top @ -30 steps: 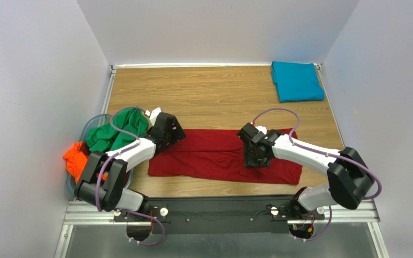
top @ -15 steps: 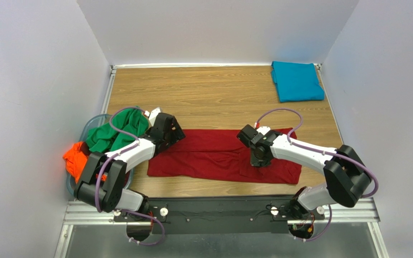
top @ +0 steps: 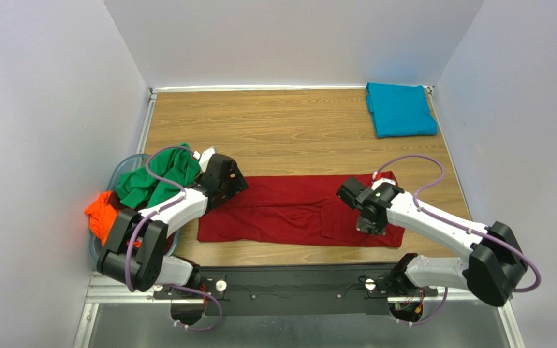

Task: Fold and stack the t-shirts
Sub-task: Fold the tshirt

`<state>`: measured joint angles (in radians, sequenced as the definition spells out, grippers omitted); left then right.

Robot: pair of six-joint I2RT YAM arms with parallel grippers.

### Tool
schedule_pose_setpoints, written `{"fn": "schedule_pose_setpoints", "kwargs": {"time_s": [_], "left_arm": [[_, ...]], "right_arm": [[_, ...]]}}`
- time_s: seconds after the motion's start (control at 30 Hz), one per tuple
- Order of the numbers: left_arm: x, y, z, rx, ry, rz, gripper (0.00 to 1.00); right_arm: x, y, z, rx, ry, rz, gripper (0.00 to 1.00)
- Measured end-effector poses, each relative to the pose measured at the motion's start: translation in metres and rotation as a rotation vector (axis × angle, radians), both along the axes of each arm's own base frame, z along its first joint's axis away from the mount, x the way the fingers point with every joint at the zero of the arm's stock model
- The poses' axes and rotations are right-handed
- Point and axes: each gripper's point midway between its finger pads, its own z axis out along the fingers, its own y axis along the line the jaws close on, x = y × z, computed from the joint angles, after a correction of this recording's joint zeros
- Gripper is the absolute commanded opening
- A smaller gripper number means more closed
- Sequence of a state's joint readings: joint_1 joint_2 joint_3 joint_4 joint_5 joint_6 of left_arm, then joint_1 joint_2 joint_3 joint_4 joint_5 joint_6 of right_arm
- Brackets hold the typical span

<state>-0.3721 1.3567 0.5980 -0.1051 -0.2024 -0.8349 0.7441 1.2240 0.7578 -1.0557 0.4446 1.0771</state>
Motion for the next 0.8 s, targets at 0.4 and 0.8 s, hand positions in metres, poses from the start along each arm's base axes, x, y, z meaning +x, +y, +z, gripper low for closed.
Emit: {"fn": "schedule_pose_setpoints", "kwargs": {"time_s": [0.4, 0.8], "left_arm": [[-0.004, 0.004, -0.001, 0.016, 0.012, 0.008, 0.95], [-0.01, 0.008, -0.001, 0.038, 0.031, -0.002, 0.95]], "right_arm": [[-0.029, -0.024, 0.006, -0.015, 0.013, -0.166, 1.0], [0.013, 0.008, 0.041, 0.067, -0.093, -0.071, 1.0]]}}
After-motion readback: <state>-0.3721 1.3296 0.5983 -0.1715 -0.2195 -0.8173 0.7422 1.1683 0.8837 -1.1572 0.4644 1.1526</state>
